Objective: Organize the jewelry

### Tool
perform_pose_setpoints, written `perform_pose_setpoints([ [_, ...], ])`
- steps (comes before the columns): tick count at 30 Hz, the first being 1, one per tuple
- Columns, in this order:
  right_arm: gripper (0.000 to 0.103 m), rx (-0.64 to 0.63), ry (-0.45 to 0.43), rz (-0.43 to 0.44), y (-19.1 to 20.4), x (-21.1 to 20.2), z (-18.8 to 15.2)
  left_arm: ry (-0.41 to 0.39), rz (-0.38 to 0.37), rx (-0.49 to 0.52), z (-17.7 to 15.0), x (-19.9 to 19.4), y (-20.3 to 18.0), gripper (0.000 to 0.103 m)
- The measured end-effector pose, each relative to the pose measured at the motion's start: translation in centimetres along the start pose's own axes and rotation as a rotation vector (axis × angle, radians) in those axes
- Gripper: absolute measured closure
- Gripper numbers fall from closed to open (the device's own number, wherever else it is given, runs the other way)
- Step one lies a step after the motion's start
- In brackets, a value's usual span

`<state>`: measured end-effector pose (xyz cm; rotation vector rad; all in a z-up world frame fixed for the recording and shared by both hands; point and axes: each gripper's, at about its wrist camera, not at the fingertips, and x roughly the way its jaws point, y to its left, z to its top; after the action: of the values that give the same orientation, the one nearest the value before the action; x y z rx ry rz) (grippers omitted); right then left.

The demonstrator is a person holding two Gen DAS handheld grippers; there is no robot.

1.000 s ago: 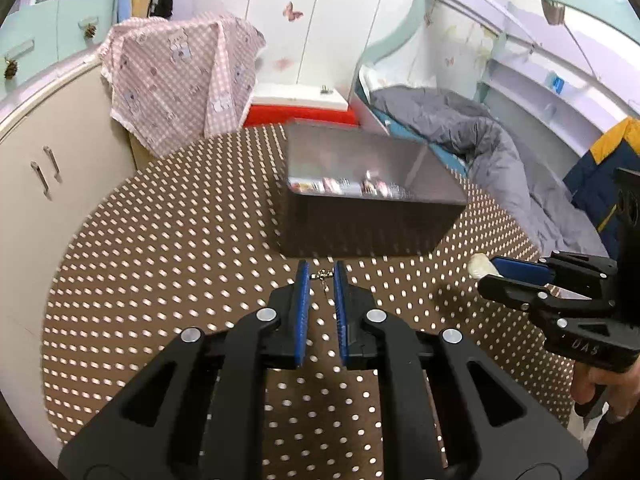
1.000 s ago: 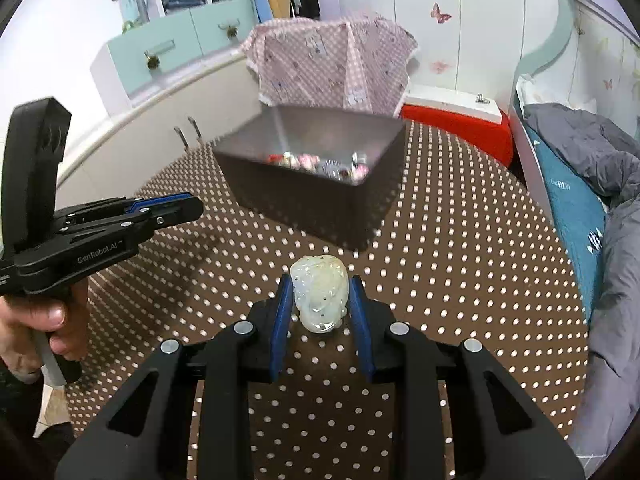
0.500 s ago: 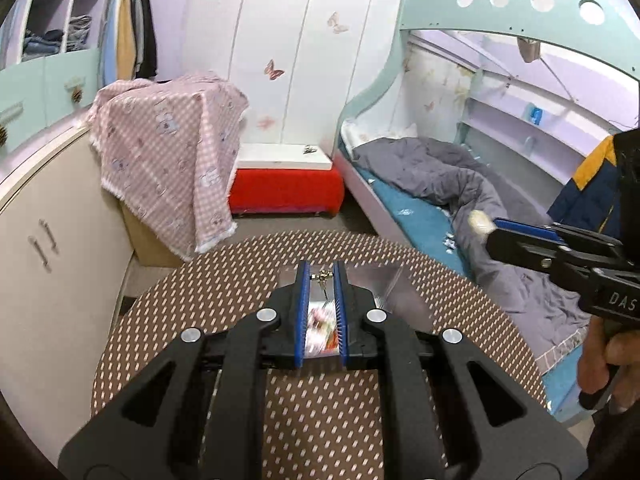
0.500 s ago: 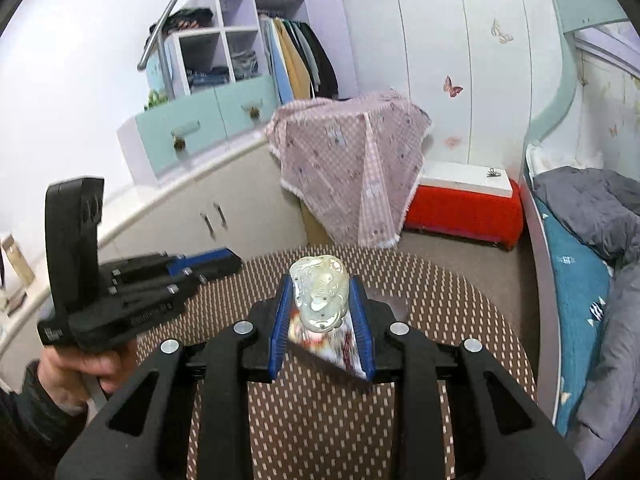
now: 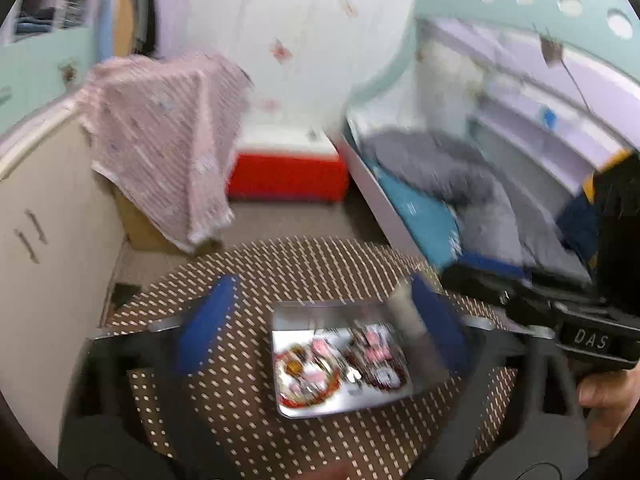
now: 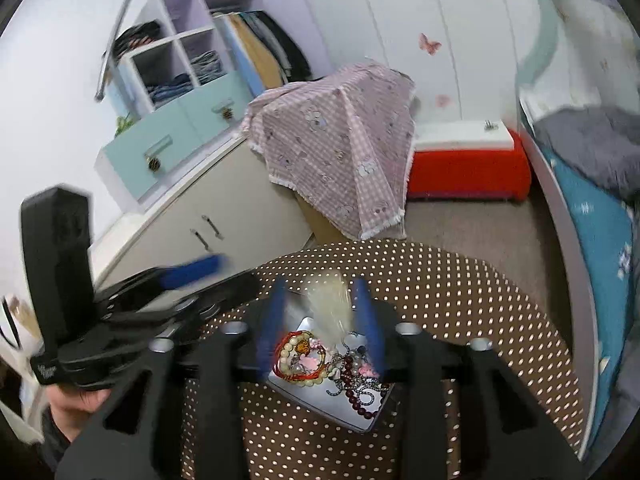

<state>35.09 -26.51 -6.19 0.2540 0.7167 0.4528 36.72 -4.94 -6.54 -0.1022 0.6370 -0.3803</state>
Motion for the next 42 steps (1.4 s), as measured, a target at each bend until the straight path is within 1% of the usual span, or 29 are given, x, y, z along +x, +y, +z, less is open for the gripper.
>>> perform_pose_setpoints([
  [2, 0.010, 0.013, -0.035, -0.025, -0.1, -0.7, -0.3, 0.005, 0.002, -0.009, 0.0, -0.4, 0.5, 0.010],
  [4, 0.009, 0.030, -0.040, -0.022, 0.0, -1.1, -0.3, 0.007, 0.039, -0.016, -0.1, -0.9, 0.9, 0.010],
  [6, 0.008, 0.048, -0.049, -0.028, 0.0, -1.8, -0.2, -0.005, 0.064, -0.028, -0.3, -1.8, 1.2, 0.010],
  [9, 0.008, 0.037, -0.066, -0.043, 0.7, -2.5, 0.0, -0.018, 0.088, -0.040, -0.5, -3.3, 1.7, 0.010],
  [14, 0.008, 0.013, -0.094, -0.059, 2.3, -3.9, 0.1, -0.054, 0.130, -0.029, -0.5, -5.7, 1.0, 0.010],
  [21, 0.008, -0.038, -0.123, -0.108, 5.1, -6.2, -0.7, -0.120, 0.189, -0.003, -0.8, -10.0, -0.5, 0.008],
  [25, 0.008, -0.064, -0.149, -0.144, 6.5, -8.2, -1.9, -0.157, 0.206, 0.013, -1.7, -12.7, -1.5, 0.008],
  [27, 0.008, -0.091, -0.174, -0.176, 7.6, -9.6, -2.9, -0.179, 0.225, 0.023, -2.3, -14.1, -2.1, 0.008],
  [29, 0.008, -0.114, -0.193, -0.210, 8.6, -10.7, -3.7, -0.204, 0.263, 0.039, -3.1, -15.6, -2.9, 0.008],
  [32, 0.008, -0.142, -0.230, -0.254, 10.1, -12.6, -5.1, -0.229, 0.270, 0.057, -4.2, -17.7, -4.1, 0.007],
  [36, 0.008, -0.174, -0.269, -0.309, 11.9, -14.7, -7.1, -0.281, 0.304, 0.089, -5.7, -20.6, -5.7, 0.006],
  [42, 0.008, -0.173, -0.337, -0.372, 13.6, -18.0, -10.1, -0.323, 0.325, 0.094, -7.5, -24.0, -7.0, 0.006],
])
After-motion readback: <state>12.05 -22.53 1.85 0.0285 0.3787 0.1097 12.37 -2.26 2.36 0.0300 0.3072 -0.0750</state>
